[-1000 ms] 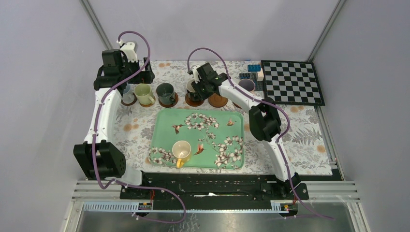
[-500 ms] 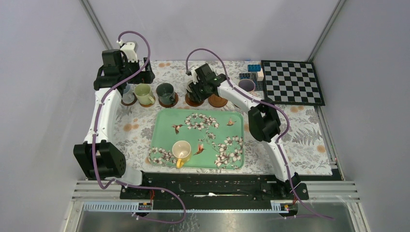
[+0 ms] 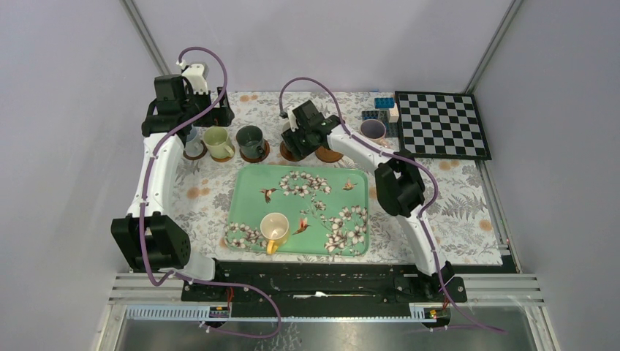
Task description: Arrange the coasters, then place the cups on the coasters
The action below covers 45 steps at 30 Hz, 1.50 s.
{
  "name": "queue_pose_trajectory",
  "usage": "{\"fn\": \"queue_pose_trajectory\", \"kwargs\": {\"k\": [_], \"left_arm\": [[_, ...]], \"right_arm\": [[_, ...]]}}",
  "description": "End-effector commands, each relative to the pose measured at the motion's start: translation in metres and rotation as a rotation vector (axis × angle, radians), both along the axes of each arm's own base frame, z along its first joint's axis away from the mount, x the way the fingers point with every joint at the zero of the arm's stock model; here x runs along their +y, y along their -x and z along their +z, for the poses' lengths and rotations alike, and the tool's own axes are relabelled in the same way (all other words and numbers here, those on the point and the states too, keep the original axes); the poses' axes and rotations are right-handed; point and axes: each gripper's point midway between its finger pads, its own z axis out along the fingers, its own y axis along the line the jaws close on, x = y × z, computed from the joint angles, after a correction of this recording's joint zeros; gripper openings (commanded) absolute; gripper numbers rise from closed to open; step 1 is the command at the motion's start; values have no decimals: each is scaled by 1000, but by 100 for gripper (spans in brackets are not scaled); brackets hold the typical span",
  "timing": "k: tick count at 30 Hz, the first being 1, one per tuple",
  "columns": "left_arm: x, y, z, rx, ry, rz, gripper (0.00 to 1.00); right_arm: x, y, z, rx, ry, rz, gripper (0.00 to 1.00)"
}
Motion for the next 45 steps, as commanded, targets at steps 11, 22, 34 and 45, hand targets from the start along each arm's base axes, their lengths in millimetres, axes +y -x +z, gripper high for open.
{"fn": "queue_pose_trajectory", "kwargs": {"k": [11,22,34,45], "left_arm": [[-1,-1,33,-102,-2,-16,99],[-2,0,34,-105,0,-19,99],[-3,0,33,-102,7,-25,99],[-28,23,27,-60,-8,-233,99]], "right_arm": [[-17,-16,51,-126,14,-40,58],[-27,-24,54,-153,53,-38,55],[-23,-22,64,-153,14,7,60],[-10,14,135,-207,-191,144,88]]}}
